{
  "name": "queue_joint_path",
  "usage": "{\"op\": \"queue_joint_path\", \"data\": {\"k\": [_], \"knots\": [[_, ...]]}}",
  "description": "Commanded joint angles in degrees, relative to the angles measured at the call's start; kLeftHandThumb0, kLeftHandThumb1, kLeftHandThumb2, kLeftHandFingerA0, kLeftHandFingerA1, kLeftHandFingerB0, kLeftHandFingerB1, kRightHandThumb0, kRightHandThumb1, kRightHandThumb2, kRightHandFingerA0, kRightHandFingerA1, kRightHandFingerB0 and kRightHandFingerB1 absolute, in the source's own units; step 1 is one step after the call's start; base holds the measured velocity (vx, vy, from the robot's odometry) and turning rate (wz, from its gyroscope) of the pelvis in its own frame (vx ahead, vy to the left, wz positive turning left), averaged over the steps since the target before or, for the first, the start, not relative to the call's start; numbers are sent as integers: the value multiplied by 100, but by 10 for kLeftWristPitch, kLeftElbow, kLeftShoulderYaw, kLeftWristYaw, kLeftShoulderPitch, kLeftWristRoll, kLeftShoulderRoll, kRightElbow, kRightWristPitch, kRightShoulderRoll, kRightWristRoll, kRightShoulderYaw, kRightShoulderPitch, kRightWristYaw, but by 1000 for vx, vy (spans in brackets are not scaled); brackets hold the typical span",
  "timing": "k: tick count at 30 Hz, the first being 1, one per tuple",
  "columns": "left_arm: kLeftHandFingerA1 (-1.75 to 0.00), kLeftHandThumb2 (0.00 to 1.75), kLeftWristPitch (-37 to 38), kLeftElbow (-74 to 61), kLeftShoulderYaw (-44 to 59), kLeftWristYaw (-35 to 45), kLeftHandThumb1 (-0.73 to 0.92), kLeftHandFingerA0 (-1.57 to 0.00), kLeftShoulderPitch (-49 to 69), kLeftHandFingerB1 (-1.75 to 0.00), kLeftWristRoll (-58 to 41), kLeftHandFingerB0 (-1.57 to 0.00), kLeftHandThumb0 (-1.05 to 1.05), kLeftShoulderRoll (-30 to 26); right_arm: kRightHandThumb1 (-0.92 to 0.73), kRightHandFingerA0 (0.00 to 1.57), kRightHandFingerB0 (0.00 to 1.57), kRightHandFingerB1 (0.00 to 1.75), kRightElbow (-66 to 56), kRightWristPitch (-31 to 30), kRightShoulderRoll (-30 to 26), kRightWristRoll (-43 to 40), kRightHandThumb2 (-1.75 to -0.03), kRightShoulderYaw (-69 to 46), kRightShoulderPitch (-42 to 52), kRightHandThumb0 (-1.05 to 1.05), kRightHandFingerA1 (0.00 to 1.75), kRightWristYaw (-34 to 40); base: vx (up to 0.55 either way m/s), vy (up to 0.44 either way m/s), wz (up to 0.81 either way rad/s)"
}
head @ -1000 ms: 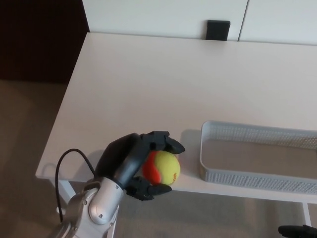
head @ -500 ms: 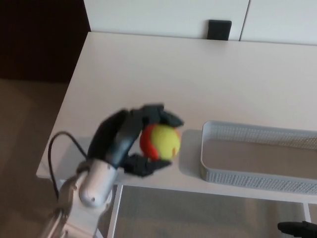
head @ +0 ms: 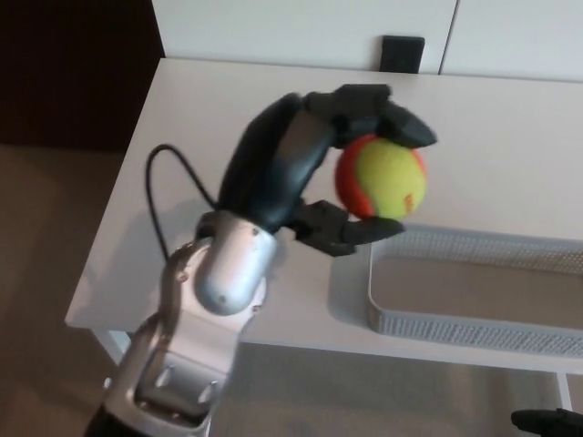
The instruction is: The robot walk towards a table in front and uses its left hand to pickup a tennis ball on the left side and put it in a container on the right hand side
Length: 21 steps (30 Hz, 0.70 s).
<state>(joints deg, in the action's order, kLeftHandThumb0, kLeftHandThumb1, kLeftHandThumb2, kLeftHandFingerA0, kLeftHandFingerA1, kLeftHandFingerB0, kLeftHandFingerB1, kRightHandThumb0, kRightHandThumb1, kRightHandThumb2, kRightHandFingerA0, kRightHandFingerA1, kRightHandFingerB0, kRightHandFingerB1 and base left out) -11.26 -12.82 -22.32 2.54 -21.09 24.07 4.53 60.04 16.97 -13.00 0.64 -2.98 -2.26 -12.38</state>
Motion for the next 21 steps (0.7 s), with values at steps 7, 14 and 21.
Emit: {"op": "queue_joint_path", "data": {"k": [7, 14, 21], "knots": [[-88, 85, -60, 76, -73, -13, 37, -147, -46, -72, 30, -116, -4, 80, -46, 72, 51, 53, -7, -9, -6, 6, -74, 1, -2, -41, 61, 7, 0, 0, 0], [-89, 80, -64, 106, -75, -21, 40, -149, -57, -71, 38, -115, -4, 100, -45, 73, 50, 53, -11, -10, -4, 1, -74, -2, -4, -42, 62, -1, 0, 0, 0], [-37, 53, -155, 90, -93, 43, 38, -8, -74, -26, 59, -14, -71, 84, -46, 72, 50, 53, -13, -10, -5, 4, -74, 1, -4, -41, 61, -1, 0, 0, 0]]}}
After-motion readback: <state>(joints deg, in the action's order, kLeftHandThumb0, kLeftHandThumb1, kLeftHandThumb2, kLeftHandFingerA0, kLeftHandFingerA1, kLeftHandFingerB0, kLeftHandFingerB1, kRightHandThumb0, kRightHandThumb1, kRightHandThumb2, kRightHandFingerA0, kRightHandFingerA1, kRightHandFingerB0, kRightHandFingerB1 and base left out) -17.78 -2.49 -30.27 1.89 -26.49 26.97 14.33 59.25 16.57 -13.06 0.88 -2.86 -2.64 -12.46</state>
